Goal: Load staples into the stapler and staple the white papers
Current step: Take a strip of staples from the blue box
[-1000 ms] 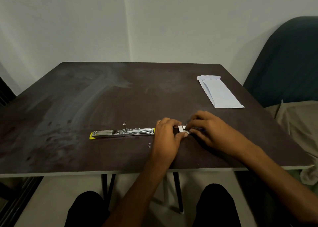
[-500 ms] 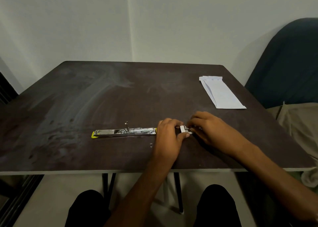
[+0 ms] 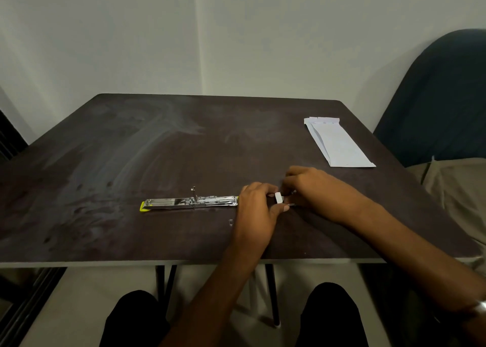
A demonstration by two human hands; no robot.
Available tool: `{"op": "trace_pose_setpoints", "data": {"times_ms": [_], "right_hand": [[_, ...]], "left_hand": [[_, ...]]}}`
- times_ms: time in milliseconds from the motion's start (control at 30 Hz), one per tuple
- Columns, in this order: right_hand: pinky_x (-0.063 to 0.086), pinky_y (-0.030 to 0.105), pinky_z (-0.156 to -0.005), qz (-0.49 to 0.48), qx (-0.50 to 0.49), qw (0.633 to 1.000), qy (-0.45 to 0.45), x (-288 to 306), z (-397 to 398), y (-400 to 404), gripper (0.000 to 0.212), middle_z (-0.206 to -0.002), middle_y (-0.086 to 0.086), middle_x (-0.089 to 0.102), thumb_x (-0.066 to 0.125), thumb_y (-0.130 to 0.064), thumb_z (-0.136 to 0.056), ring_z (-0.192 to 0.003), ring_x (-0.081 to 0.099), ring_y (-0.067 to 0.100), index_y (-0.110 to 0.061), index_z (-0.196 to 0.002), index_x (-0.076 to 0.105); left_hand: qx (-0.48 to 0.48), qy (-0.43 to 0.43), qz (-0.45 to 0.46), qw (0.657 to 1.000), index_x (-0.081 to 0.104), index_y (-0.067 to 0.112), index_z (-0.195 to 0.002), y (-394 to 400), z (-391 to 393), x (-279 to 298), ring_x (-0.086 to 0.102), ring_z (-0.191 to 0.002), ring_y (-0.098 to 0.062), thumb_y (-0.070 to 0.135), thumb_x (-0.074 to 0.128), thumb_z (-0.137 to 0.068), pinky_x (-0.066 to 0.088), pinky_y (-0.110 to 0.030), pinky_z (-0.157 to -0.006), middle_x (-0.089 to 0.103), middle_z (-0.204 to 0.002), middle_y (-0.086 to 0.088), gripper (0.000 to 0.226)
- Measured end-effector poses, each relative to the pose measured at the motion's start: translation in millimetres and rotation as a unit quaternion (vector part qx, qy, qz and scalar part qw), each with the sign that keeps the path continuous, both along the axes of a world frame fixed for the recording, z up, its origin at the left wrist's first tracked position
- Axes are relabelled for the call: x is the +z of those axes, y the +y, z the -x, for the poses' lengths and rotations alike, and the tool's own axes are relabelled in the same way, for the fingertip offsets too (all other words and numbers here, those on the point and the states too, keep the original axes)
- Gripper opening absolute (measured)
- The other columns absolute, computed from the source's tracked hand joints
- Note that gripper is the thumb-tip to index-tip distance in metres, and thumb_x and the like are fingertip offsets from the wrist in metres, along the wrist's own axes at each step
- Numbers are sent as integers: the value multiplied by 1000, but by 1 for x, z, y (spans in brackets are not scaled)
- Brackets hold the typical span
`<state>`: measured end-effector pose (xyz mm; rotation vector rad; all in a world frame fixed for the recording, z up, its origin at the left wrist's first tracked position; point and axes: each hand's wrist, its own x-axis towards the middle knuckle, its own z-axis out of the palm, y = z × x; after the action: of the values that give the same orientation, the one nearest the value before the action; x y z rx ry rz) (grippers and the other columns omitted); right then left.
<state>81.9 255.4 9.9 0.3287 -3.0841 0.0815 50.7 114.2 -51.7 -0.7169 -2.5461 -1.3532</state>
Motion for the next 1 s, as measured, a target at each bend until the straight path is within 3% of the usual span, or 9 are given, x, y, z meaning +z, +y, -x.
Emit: {"op": "trace_pose_setpoints", "data": {"times_ms": [67, 233, 367, 600, 800, 1000], "right_hand": [[39, 28, -65, -29, 0, 1000, -9, 3, 3, -3, 13, -102, 0, 54, 65, -20, -86, -84, 60, 21, -18, -99, 66], [38, 31, -65, -50, -8, 998, -23, 7, 7, -8, 13, -104, 4, 54, 60, -23, -89, -81, 57, 23, -16, -100, 63], [35, 27, -67, -31, -3, 999, -32, 9, 7, -8, 17, -105, 4, 55, 56, -28, -91, -76, 47, 16, -15, -101, 61], [49, 28, -72, 24, 12, 999, -30, 11, 5, 1, 16, -97, 0, 60, 63, -29, -87, -80, 57, 15, -16, -96, 64], [39, 12, -60, 92, 3, 995, -35, 12, 5, 9, 7, -76, -16, 57, 70, -24, -84, -68, 54, 2, -19, -83, 64], [45, 19, -60, 98, 4, 994, -49, 14, 6, 12, 10, -78, -7, 63, 70, -24, -83, -68, 58, 6, -20, -80, 62]], "left_hand": [[1, 2, 0, 1000, 70, 13, -102, 0, 0, 0, 56, -103, -19, 25, 79, -72, 32, -17, -80, 68, -105, -3, 34], [1, -1, -5, 1000, 69, 11, -102, 0, 0, 1, 56, -103, -21, 24, 79, -73, 31, -18, -79, 67, -105, -6, 34], [-3, -6, -8, 1000, 69, 11, -101, -1, -1, 1, 56, -103, -21, 22, 78, -73, 31, -17, -80, 67, -105, -6, 32], [-7, -17, -16, 1000, 70, 13, -103, -1, -2, 3, 56, -105, -18, 23, 78, -74, 32, -17, -83, 67, -107, -4, 32], [-3, -13, -11, 1000, 69, 13, -105, -2, -2, 3, 56, -106, -17, 24, 77, -74, 29, -12, -81, 67, -108, -3, 34], [-1, -12, -13, 1000, 69, 13, -105, -2, -2, 3, 55, -105, -16, 24, 78, -74, 28, -12, -80, 67, -107, -2, 34]]}}
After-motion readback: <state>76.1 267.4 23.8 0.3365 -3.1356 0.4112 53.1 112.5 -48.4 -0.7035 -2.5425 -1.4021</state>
